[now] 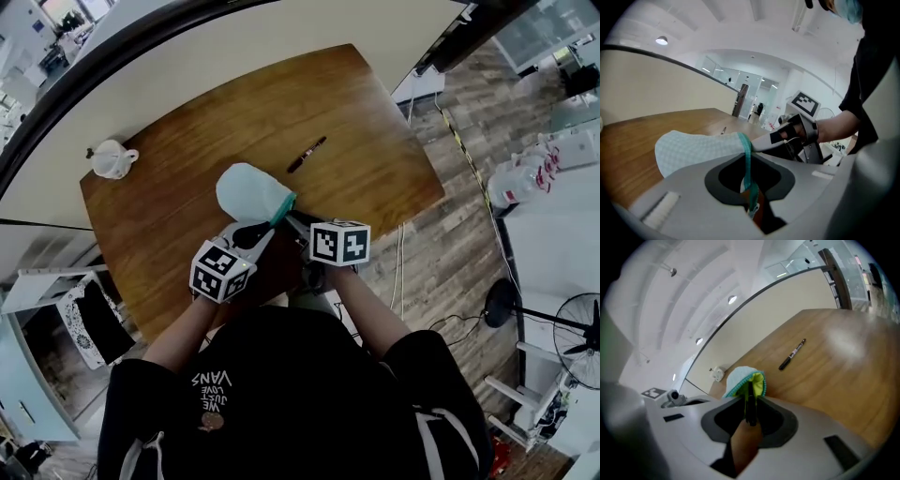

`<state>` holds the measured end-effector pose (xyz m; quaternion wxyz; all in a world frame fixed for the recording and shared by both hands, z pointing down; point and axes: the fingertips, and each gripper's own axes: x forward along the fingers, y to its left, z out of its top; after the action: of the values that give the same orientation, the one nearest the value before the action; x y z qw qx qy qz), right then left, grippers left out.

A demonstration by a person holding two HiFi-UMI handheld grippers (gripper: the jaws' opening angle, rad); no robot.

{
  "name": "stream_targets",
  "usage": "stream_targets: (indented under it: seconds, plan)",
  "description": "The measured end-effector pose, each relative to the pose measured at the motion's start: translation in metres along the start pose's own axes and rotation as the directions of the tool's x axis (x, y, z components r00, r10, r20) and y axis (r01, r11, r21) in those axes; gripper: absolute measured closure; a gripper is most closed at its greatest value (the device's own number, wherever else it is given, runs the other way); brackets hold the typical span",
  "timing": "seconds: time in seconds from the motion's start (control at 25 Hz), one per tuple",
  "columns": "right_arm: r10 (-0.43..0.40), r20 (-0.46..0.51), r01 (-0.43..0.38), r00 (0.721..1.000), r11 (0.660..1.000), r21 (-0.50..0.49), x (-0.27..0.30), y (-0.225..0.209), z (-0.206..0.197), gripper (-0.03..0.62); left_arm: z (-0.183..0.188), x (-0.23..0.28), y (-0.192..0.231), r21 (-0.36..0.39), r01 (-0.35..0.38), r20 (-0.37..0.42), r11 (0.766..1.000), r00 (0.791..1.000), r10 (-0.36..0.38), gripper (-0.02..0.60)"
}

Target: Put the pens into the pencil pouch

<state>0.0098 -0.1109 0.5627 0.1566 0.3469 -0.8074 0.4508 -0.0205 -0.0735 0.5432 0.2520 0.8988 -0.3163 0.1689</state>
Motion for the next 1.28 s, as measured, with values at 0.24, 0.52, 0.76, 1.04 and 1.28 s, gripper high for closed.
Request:
stream_targets:
  seconds: [0.24, 0.52, 0.76, 1.04, 1.28]
  plan:
    - [0.064, 0.139, -0.084, 0.988, 0.987, 0.14, -0.005, -0.022, 0.042, 0.522, 0.019, 0.007, 0.022, -0.206, -0.044, 0.087, 0.978, 0.994, 0.063, 0.54]
    - [-0.145, 0.051, 0.151, 0.988, 0.977, -0.152, 0.006, -0.081, 0.076, 0.493, 0.027, 0.014, 0.043, -0.265, -0.131, 0.098, 0.955, 0.982, 0.162, 0.54]
    - [-0.241, 0.043, 0.245, 0.969, 0.949, -0.198, 0.031, -0.098, 0.088, 0.457, 0.022, 0.013, 0.052, -0.316, -0.203, 0.103, 0.927, 0.964, 0.246, 0.54]
    - [-0.378, 0.125, 0.387, 0.918, 0.92, -0.063, 0.054, -0.102, 0.104, 0.414, 0.011, -0.003, 0.057, -0.364, -0.26, 0.106, 0.894, 0.942, 0.317, 0.54]
    - [-0.458, 0.063, 0.46, 0.887, 0.888, -0.02, 0.075, -0.11, 0.095, 0.401, -0.001, -0.016, 0.059, -0.403, -0.286, 0.108, 0.87, 0.928, 0.356, 0.54]
